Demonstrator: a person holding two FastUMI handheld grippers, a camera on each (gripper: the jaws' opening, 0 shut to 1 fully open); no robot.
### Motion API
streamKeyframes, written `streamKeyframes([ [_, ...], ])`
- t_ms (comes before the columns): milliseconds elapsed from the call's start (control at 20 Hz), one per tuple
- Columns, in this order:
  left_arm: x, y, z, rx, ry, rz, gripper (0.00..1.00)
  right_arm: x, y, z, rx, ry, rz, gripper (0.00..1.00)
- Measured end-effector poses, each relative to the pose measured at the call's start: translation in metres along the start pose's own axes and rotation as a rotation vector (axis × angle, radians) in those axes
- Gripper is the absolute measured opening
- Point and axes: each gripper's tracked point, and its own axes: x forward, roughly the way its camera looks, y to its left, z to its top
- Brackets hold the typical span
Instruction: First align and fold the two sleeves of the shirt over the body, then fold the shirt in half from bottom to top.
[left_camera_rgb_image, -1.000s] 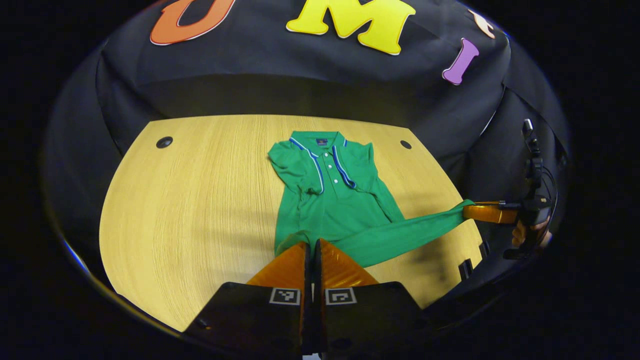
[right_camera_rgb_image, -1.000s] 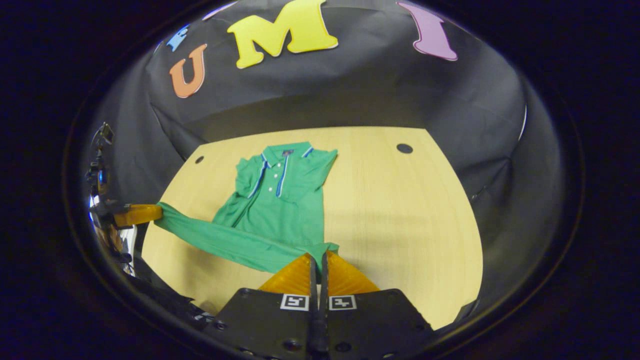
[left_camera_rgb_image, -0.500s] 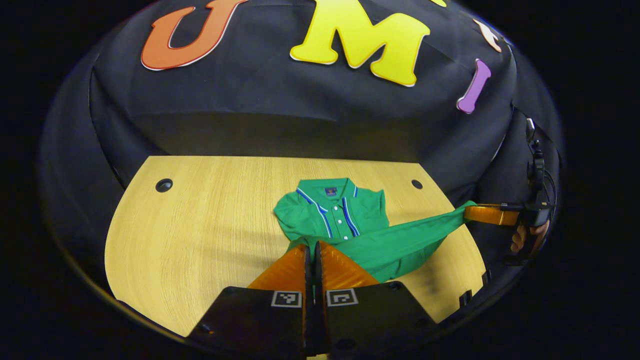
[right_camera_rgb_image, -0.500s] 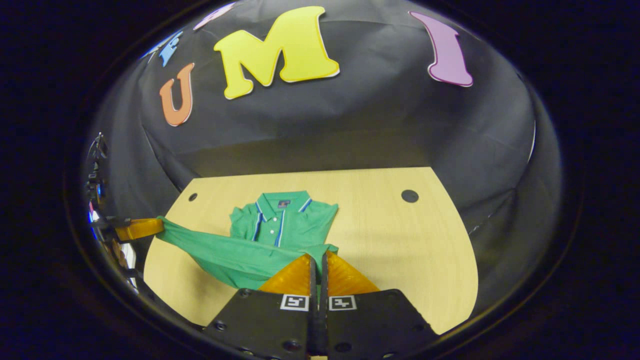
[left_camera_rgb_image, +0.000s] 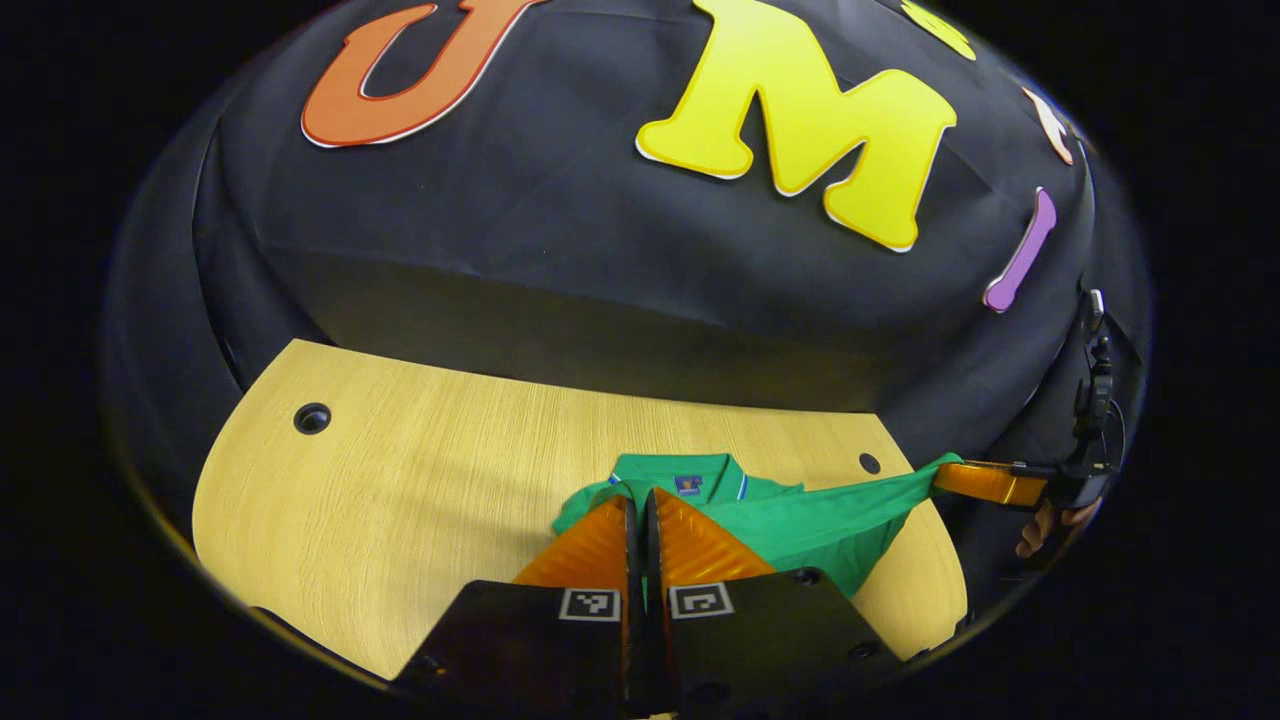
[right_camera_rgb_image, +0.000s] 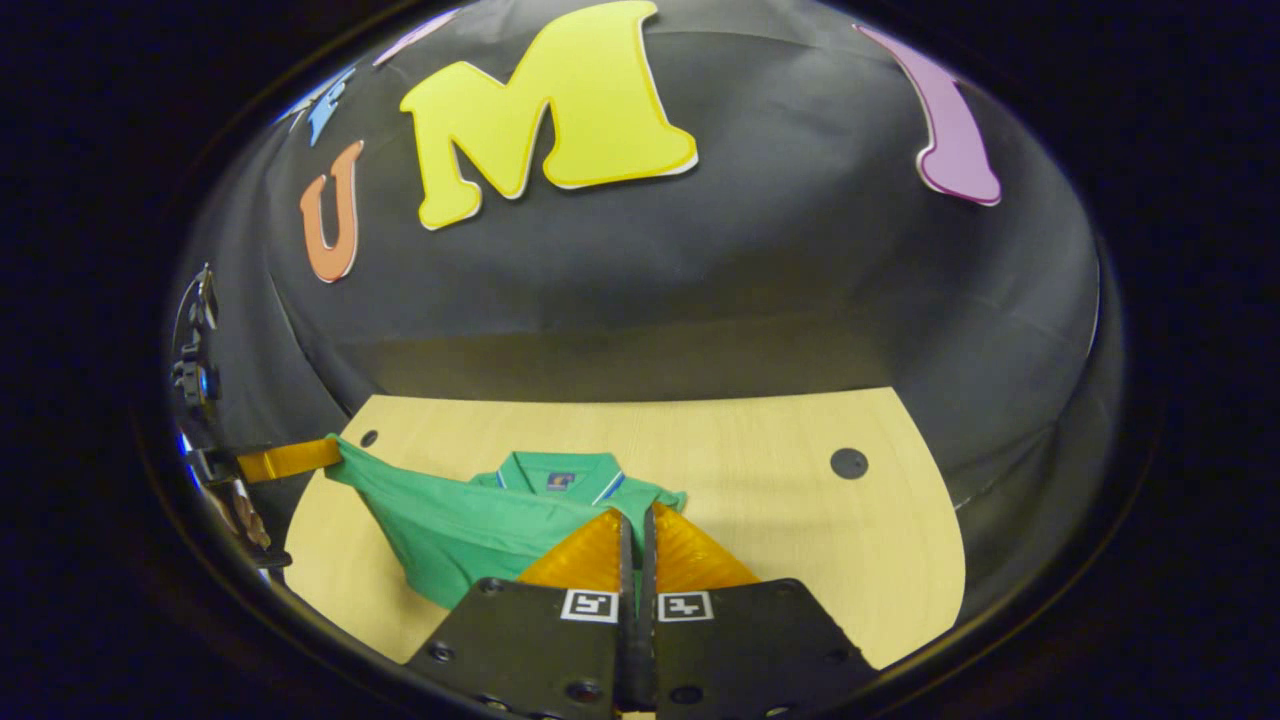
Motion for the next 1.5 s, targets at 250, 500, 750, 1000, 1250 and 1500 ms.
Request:
streamKeyframes([
  [250,0.056,0.026,-0.005,-0.012,0.005,0.076,0.06,0.063,-0.006,0.007,-0.001,0.002,-0.012,0.00],
  [500,0.102,0.052,-0.038,-0.003,0.074,0.133,0.08,0.112,-0.011,-0.024,-0.006,0.074,-0.032,0.00],
  [750,0.123,0.061,-0.060,0.037,0.134,0.133,0.12,0.143,-0.025,-0.057,-0.018,0.145,-0.089,0.00],
  [1000,0.122,0.071,-0.060,0.096,0.136,0.172,0.74,0.144,-0.034,-0.074,-0.007,0.174,-0.130,0.25],
  [1250,0.100,0.067,-0.041,0.147,0.062,0.211,1.00,0.121,-0.027,-0.069,-0.007,0.124,-0.160,0.98],
  [1500,0.048,0.037,0.004,0.104,-0.083,0.185,1.00,0.070,-0.008,-0.036,-0.021,-0.004,-0.162,0.96],
])
